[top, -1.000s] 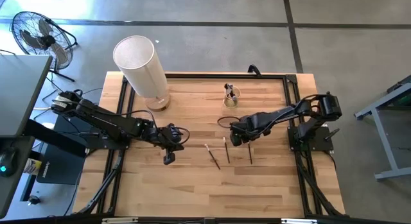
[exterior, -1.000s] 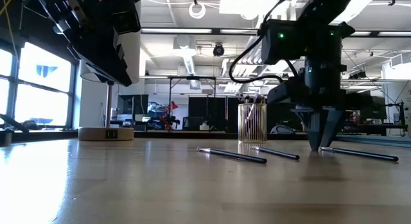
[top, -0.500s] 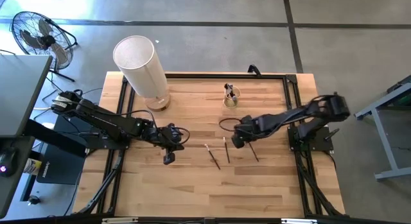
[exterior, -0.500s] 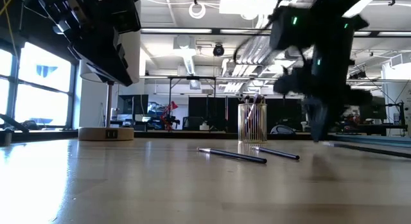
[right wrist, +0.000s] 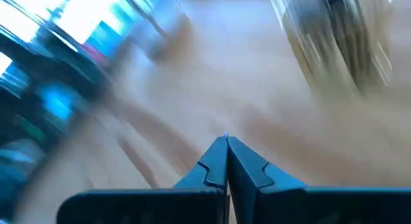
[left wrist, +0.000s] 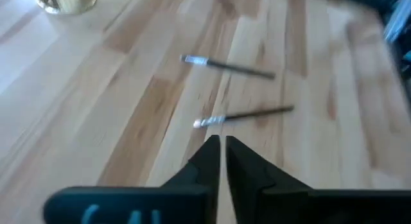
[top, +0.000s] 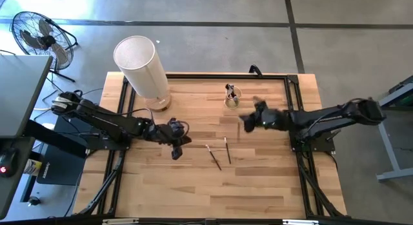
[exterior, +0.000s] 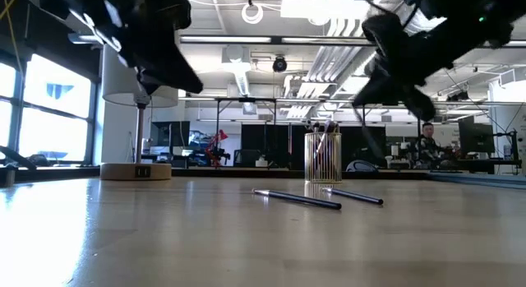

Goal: Put items in baskets/containers
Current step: Put the silver eyeshadow brush into the yellow container

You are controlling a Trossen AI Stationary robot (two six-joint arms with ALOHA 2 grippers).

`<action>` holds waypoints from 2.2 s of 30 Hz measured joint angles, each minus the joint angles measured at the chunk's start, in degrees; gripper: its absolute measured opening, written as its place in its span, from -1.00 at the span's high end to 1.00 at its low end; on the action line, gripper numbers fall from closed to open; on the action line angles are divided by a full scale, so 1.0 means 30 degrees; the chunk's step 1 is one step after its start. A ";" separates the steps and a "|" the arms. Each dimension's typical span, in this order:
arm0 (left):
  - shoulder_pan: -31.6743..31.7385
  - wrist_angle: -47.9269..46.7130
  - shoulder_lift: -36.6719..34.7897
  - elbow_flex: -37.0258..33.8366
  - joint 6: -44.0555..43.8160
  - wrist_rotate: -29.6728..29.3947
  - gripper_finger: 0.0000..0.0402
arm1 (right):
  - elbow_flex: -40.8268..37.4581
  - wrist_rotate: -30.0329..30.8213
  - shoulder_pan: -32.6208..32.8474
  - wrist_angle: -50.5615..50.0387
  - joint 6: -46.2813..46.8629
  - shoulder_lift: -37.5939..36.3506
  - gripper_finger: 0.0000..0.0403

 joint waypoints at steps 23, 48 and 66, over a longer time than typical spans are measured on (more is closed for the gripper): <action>0.2143 0.5712 0.3960 0.2050 -0.4834 -0.4594 0.28 | -0.1442 -1.0657 -1.2581 1.6417 -1.7034 0.5349 1.00; 0.0119 -1.0804 0.6972 1.1653 -1.9142 -0.5212 0.28 | 0.3668 -0.8270 -0.7926 -0.8305 -1.3635 -0.0750 0.64; 0.0444 -1.1167 1.1691 1.2206 -2.8821 -0.0336 0.28 | 0.1683 -0.7177 -0.3741 -1.2234 -0.9963 -0.1582 0.94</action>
